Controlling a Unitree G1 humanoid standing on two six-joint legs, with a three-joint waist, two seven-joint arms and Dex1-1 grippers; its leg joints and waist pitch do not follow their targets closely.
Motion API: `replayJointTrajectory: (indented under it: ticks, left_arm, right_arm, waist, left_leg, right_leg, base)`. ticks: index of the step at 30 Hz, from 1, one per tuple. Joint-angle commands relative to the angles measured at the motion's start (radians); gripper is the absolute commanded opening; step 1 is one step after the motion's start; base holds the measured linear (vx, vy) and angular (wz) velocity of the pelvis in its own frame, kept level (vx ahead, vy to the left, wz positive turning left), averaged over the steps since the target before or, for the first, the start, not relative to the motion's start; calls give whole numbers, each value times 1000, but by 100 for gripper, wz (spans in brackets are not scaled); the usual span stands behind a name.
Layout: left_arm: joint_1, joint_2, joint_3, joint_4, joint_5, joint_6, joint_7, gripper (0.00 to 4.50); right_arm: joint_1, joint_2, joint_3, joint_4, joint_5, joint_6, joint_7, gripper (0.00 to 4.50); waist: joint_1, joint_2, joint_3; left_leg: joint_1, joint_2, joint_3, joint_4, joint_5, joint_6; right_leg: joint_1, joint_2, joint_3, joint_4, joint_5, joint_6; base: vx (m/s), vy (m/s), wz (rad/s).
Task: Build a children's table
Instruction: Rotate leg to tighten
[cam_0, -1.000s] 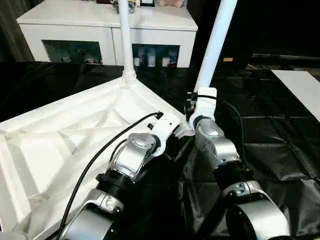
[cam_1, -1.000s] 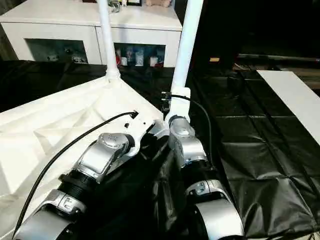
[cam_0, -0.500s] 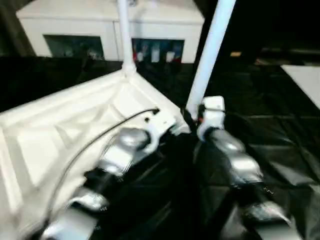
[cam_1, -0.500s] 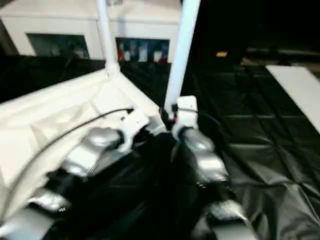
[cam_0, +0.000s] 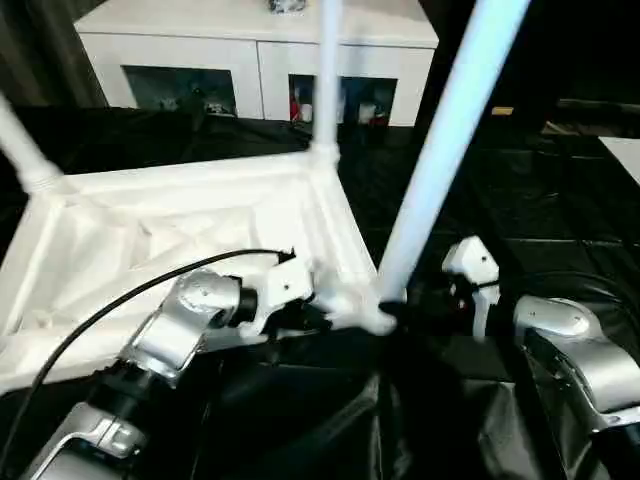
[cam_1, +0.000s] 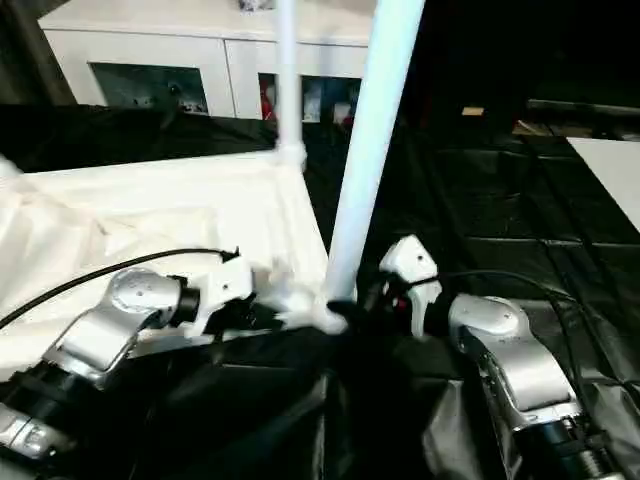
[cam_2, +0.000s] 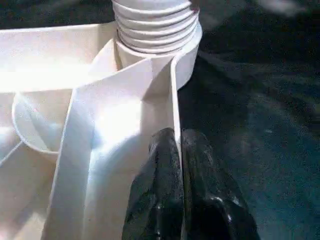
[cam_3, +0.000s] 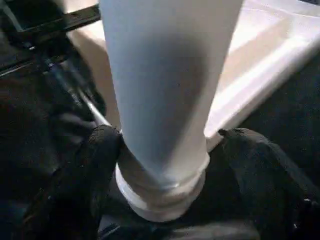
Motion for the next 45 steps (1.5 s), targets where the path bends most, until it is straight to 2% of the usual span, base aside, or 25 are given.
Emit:
replayJointTrajectory:
  ticks: [1, 2, 5, 6, 11, 16, 18, 21, 22, 27, 31, 33, 34, 35, 36, 37, 38, 39, 40, 41, 42, 45]
  left_arm:
    - [-2, 0, -5, -57, -33, -30, -42, 0]
    - [1, 4, -4, -64, -40, -27, -47, 0]
    - [4, 10, -3, -75, -48, -22, -53, 0]
    - [4, 11, -2, -76, -48, -22, -55, 0]
    - [0, 10, -2, -74, -48, -24, -53, 0]
    - [-4, 13, -3, -74, -45, -25, -51, 0]
    - [-2, 14, -2, -75, -43, -24, -52, 0]
    - [-1, 16, -1, -76, -43, -23, -53, 0]
    - [-1, 16, 0, -76, -43, -23, -53, 0]
    - [3, 20, -3, -74, -43, -19, -59, 0]
    - [7, 19, -5, -71, -43, -14, -57, 0]
    - [-1, 0, -4, -40, -17, 2, -6, 0]
    - [-1, -1, -4, -39, -16, 4, -3, 0]
    - [-5, -8, -2, -29, -9, 17, 15, 0]
    - [-13, -23, 3, -11, 0, 34, 49, 0]
    - [-39, -79, 28, 27, -5, 95, 124, 0]
    - [-44, -88, 31, 34, -5, 103, 136, 0]
    - [-53, -105, 37, 47, -6, 116, 158, 0]
    - [-78, -149, 50, 80, -4, 144, 216, 0]
    - [-110, -199, 66, 124, 4, 170, 295, 0]
    - [-124, -223, 74, 144, 9, 181, 334, 0]
    - [-165, -293, 100, 213, 12, 215, 447, 0]
  right_arm:
    - [-12, -11, 9, -1, -4, 2, 13, 359]
    - [-15, -9, 11, -3, -1, 7, 19, 359]
    - [-17, -11, 15, -16, 6, 23, 35, 359]
    - [-21, -15, 37, -11, -11, 24, 47, 359]
    - [-24, -17, 56, 7, -32, 13, 64, 359]
    - [-31, -4, 52, 20, -32, 13, 65, 359]
    - [-31, -2, 53, 21, -31, 16, 64, 325]
    - [-31, 2, 53, 21, -29, 17, 64, 325]
    - [-31, 4, 52, 22, -29, 17, 64, 297]
    - [-25, 13, 50, 29, -30, 9, 71, 277]
    - [-17, 31, 48, 42, -31, -4, 59, 272]
    - [-38, 112, 10, 133, -55, -3, -81, 272]
    - [-39, 115, 9, 137, -56, -3, -86, 272]
    - [-47, 136, 0, 166, -67, 1, -129, 272]
    - [-58, 161, -6, 203, -84, 3, -183, 272]
    - [-93, 252, -49, 283, -95, 24, -343, 272]
    - [-100, 268, -56, 296, -96, 28, -370, 272]
    - [-112, 300, -72, 320, -95, 34, -421, 272]
    - [-138, 357, -96, 362, -101, 46, -524, 272]
    - [-166, 407, -104, 406, -130, 52, -637, 272]
    - [-179, 428, -104, 427, -150, 52, -689, 272]
    - [-216, 484, -98, 494, -185, 24, -791, 272]
  waist:
    - [-1, -9, -55]
    - [-1, -8, -56]
    - [-1, -10, -59]
    - [-1, -10, -60]
    - [4, -10, -65]
    - [3, -10, -64]
    - [4, -9, -64]
    - [4, -10, -64]
    - [4, -10, -64]
    - [4, -11, -65]
    - [3, -11, -62]
    - [0, -10, -61]
    - [-3, -9, -60]
    - [-9, -14, -59]
    - [-11, -13, -59]
    - [-20, -9, -56]
    - [-24, -10, -55]
    - [-29, -11, -56]
    - [-32, -13, -58]
    - [-36, -13, -56]
    - [-39, -12, -56]
    - [-34, -13, -60]
  left_leg:
    - [22, 61, -22, -86, -245, 29]
    - [18, 61, -25, -87, -231, 28]
    - [16, 61, -25, -84, -202, 36]
    - [16, 60, -24, -83, -183, 43]
    - [13, 58, -22, -75, -117, 69]
    - [14, 58, -22, -75, -136, 66]
    - [15, 58, -22, -75, -141, 64]
    - [15, 58, -23, -74, -144, 60]
    - [15, 58, -23, -74, -141, 60]
    - [14, 57, -22, -72, -131, 65]
    - [14, 57, -23, -73, -163, 54]
    - [14, 55, -24, -74, -184, 37]
    - [13, 53, -24, -75, -194, 31]
    - [9, 52, -28, -79, -218, 15]
    - [12, 52, -28, -80, -231, 9]
    - [17, 51, -28, -80, -264, -7]
    - [18, 49, -27, -79, -271, -16]
    - [11, 46, -36, -82, -285, -31]
    - [7, 47, -38, -84, -278, -35]
    - [9, 46, -38, -84, -289, -41]
    - [18, 44, -37, -82, -307, -50]
    - [21, 42, -33, -80, -288, -37]
  right_leg:
    - [41, -60, 48, -63, -300, -219]
    - [44, -60, 47, -61, -297, -214]
    - [46, -59, 46, -55, -257, -217]
    - [46, -58, 46, -52, -234, -223]
    - [50, -58, 46, -40, -150, -249]
    - [51, -58, 45, -42, -173, -251]
    - [51, -58, 45, -43, -186, -247]
    - [51, -57, 45, -44, -195, -243]
    - [51, -57, 45, -42, -191, -243]
    - [51, -57, 45, -41, -182, -247]
    - [49, -58, 45, -45, -235, -236]
    - [46, -58, 45, -50, -269, -229]
    - [44, -58, 45, -51, -284, -226]
    - [48, -56, 42, -53, -332, -209]
    - [47, -57, 42, -57, -353, -200]
    - [38, -56, 44, -61, -396, -191]
    - [34, -55, 43, -64, -410, -191]
    - [44, -59, 38, -66, -450, -172]
    - [48, -59, 37, -65, -451, -164]
    - [40, -57, 36, -69, -470, -151]
    - [33, -56, 36, -75, -493, -146]
    - [32, -55, 39, -76, -427, -158]
  base:
    - [0, 0, 0]
    - [0, 0, 0]
    - [0, 0, 0]
    - [0, 0, 0]
    - [0, 0, 0]
    - [0, 0, 0]
    - [0, 0, 0]
    - [0, 0, 0]
    - [0, 0, 0]
    - [0, 0, 0]
    - [0, 0, 0]
    - [0, 0, 0]
    - [0, 0, 0]
    - [0, 0, 0]
    - [0, 0, 0]
    - [0, 0, 0]
    - [0, 0, 0]
    - [0, 0, 0]
    - [0, 0, 0]
    - [0, 0, 0]
    - [0, 0, 0]
    - [0, 0, 0]
